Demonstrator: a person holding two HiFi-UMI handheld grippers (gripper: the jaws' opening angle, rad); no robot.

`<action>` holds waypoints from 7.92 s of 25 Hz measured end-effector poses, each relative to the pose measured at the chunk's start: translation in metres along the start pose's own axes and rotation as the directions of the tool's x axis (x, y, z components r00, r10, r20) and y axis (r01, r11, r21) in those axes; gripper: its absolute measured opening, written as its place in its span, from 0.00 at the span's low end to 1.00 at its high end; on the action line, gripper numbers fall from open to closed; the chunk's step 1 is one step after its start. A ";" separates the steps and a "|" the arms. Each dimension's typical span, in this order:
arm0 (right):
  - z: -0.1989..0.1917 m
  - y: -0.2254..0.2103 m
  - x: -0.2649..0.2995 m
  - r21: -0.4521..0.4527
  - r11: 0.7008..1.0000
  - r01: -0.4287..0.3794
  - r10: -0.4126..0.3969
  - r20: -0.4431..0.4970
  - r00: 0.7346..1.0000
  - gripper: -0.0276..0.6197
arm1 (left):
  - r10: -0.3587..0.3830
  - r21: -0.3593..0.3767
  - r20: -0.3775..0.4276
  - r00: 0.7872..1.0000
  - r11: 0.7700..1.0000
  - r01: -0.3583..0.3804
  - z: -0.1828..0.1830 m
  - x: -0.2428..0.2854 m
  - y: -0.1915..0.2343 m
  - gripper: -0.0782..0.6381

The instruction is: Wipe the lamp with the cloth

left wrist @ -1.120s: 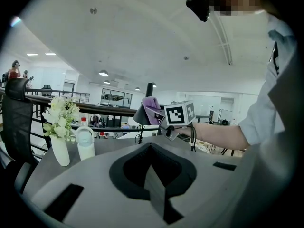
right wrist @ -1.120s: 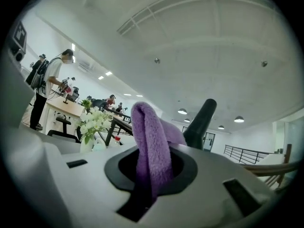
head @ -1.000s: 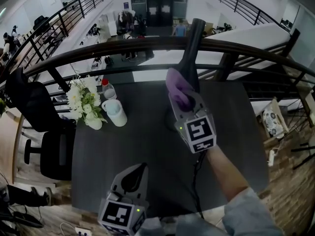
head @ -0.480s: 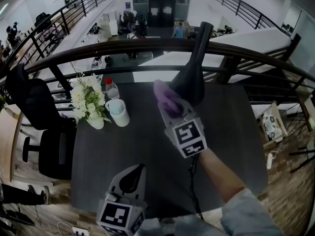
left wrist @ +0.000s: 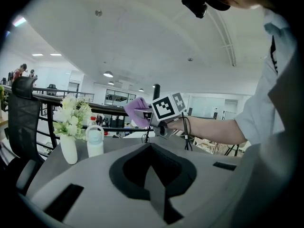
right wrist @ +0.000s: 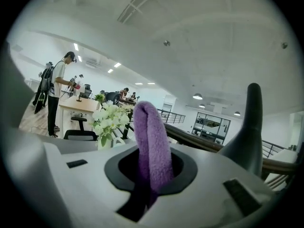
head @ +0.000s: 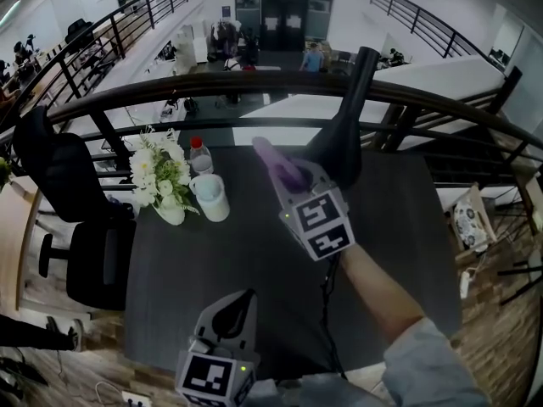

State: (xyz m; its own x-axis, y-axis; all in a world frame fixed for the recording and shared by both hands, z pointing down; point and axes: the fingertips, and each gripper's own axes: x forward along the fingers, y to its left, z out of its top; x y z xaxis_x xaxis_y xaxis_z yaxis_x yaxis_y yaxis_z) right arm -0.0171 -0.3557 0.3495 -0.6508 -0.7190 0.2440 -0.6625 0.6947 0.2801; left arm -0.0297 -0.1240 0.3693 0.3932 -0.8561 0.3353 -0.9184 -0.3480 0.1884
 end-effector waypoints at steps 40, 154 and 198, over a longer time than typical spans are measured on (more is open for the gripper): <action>0.025 -0.160 -0.080 -0.219 0.888 0.405 -0.384 0.133 0.914 0.12 | -0.084 0.037 0.018 0.996 0.996 0.084 0.019 0.036 -0.047 0.11; -0.016 -0.072 -0.055 -0.523 0.833 0.179 -0.185 0.041 0.982 0.12 | -0.053 0.075 0.006 0.999 0.996 0.052 0.015 0.019 -0.051 0.11; -0.090 -0.020 -0.237 0.204 0.950 0.236 -0.223 -0.085 0.971 0.12 | -0.114 0.082 -0.025 0.993 0.990 0.116 0.009 0.025 -0.061 0.11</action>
State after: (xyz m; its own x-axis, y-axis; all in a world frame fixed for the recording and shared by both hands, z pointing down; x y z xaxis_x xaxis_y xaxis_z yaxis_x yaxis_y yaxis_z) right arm 0.1838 -0.2015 0.3699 -0.4531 -0.8546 0.2536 -0.8586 0.4949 0.1339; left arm 0.0362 -0.1276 0.3575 0.4965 -0.8009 0.3347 -0.8671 -0.4752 0.1492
